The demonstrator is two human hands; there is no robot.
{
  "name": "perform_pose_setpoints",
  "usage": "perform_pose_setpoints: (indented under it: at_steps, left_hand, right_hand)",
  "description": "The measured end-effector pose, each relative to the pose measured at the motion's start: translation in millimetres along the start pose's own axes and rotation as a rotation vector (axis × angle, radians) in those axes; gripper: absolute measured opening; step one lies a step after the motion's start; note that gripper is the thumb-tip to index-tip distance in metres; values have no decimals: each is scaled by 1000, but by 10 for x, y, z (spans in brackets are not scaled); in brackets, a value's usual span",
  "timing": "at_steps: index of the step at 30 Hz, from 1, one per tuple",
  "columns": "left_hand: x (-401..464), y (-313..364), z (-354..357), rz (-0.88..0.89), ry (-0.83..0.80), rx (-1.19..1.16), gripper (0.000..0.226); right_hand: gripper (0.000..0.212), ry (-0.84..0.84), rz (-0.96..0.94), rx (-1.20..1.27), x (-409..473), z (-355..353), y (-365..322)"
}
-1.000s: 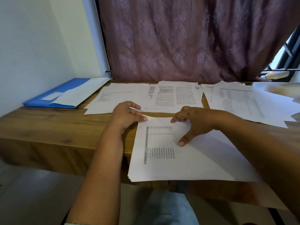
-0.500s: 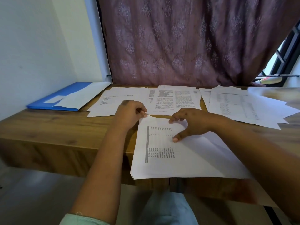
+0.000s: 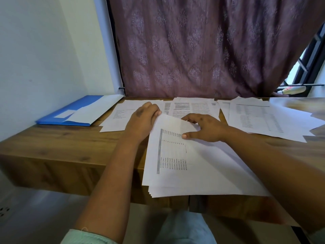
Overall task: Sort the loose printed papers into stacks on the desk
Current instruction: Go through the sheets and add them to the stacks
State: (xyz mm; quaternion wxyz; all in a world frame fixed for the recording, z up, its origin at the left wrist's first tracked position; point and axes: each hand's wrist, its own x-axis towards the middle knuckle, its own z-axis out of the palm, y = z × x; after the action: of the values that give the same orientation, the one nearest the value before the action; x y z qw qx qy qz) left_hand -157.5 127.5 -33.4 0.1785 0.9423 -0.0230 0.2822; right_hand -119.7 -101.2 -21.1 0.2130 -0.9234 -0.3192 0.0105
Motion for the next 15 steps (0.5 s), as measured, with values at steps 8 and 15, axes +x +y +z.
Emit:
perform_pose_setpoints:
  at_steps: [8,15]
  left_hand:
    - [189,304,-87,-104,110,-484,35]
    - [366,437,201,-260,-165,-502,32]
  right_hand:
    - [23,311,55,204,40,-464,489]
    - [40,778,583,404,-42,-879,1544]
